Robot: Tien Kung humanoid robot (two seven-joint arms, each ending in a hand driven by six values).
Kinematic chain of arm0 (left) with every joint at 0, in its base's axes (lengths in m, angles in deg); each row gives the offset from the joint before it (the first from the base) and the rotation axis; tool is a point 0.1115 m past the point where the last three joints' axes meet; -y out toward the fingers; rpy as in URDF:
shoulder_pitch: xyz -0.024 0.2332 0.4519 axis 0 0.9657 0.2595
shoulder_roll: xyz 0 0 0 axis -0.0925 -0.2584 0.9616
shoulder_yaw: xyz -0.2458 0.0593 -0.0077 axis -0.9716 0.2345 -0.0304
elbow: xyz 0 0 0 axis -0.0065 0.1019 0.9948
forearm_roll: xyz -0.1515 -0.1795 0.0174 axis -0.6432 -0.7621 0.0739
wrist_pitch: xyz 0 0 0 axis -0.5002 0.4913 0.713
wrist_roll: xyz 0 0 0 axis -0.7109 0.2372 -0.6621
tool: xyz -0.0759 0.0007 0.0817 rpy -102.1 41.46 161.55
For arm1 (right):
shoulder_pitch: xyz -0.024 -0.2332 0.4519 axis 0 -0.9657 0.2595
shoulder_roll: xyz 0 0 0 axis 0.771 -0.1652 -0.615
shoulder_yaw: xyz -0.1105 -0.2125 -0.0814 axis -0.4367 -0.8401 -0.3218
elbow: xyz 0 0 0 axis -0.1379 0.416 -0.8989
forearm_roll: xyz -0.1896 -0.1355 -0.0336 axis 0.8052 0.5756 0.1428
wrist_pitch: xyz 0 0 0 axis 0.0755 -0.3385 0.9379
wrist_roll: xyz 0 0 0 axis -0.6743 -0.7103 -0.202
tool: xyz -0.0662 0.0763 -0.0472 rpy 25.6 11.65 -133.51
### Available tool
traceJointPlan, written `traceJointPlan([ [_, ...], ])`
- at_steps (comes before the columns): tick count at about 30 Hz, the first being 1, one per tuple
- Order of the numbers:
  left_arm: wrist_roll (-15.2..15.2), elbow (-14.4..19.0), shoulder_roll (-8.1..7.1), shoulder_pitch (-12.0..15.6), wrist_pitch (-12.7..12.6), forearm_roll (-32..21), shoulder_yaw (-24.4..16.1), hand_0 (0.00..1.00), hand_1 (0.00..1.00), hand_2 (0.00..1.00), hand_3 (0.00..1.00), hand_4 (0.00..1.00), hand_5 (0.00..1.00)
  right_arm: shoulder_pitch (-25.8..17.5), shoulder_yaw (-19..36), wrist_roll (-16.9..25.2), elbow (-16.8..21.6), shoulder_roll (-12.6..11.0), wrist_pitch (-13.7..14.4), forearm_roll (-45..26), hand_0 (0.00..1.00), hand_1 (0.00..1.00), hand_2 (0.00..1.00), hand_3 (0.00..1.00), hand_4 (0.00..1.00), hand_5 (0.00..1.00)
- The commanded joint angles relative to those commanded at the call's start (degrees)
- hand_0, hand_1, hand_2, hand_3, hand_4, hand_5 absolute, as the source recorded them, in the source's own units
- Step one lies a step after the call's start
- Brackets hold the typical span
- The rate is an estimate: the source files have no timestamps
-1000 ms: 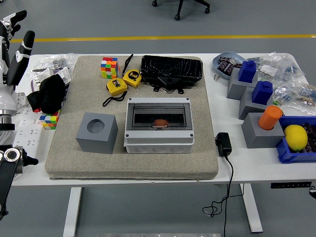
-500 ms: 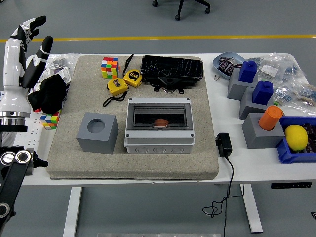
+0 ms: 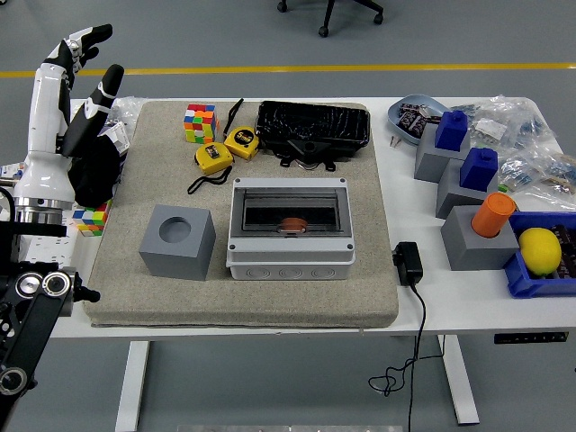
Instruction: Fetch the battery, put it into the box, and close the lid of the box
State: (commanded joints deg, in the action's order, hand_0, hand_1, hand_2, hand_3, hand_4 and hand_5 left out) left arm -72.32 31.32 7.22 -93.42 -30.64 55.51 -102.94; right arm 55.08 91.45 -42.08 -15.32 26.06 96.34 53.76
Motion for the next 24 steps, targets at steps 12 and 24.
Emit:
traceJointPlan([
  [12, -0.4, -0.3, -0.22, -2.8, 0.7, -4.4, -1.0, 0.804, 0.872, 0.805, 0.77, 0.998, 0.933, -1.5, -1.0, -0.3, -0.8, 1.6, 0.1, -2.2, 0.781, 0.753, 0.753, 0.772, 0.998, 0.868],
  [24, -0.3, 0.0, 0.46, -5.8, 0.5, -4.8, -1.9, 0.799, 0.871, 0.804, 0.771, 0.998, 0.93, -0.8, 2.7, -0.1, -0.6, 1.7, -0.1, -1.3, 0.863, 0.815, 0.794, 0.813, 0.998, 0.998],
])
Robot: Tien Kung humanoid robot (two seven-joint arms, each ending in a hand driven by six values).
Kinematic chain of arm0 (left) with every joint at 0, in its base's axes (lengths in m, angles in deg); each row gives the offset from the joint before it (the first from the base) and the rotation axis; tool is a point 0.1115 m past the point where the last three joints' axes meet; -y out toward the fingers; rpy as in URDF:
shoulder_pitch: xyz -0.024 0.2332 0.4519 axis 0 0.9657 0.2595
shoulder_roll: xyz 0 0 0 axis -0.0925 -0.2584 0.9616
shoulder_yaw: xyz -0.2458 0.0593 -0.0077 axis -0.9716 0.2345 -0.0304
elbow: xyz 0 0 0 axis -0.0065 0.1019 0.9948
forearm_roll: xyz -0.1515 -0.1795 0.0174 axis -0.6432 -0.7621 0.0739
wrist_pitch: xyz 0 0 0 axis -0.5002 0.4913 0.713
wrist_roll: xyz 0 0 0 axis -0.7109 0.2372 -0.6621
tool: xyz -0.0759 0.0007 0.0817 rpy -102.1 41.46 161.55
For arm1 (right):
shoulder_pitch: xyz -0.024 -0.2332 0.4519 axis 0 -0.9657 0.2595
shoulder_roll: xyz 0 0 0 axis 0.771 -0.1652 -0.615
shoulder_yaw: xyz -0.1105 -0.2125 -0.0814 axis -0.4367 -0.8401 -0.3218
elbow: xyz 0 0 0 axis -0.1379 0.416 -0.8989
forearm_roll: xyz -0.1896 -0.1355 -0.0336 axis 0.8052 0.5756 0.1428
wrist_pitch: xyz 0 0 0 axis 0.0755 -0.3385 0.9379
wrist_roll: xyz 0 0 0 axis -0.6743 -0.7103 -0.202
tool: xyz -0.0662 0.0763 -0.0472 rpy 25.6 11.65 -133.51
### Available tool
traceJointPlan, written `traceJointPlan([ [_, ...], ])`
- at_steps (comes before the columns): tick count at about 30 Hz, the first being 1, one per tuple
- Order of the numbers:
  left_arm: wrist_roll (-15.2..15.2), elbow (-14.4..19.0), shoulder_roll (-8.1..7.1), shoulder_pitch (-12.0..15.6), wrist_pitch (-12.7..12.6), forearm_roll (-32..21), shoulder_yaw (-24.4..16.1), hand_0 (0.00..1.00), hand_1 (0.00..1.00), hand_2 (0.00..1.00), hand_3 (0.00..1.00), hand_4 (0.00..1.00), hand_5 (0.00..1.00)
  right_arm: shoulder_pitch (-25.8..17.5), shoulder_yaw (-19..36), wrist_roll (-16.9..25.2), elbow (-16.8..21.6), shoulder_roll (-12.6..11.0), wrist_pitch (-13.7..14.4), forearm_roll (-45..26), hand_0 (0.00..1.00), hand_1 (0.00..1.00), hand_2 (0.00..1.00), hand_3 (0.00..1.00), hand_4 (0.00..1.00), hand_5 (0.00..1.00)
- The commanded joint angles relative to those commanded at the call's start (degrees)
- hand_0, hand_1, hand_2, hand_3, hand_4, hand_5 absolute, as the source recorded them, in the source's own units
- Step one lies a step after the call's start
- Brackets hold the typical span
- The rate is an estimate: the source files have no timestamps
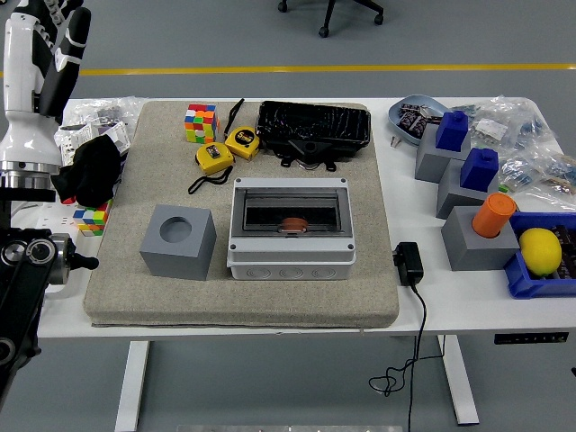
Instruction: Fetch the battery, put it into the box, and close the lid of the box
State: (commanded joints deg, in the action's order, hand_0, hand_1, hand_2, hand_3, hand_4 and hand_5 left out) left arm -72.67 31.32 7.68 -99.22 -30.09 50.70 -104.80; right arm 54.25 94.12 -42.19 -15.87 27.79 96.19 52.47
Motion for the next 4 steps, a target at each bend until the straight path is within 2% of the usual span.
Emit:
traceJointPlan([
  [4, 0.1, -0.5, -0.1, -0.1, 0.2, -0.1, 0.0, 0.799, 0.871, 0.804, 0.771, 0.998, 0.93, 0.1, 1.3, 0.3, 0.4, 0.2, -0.3, 1.1, 0.863, 0.815, 0.794, 0.813, 0.998, 0.998],
])
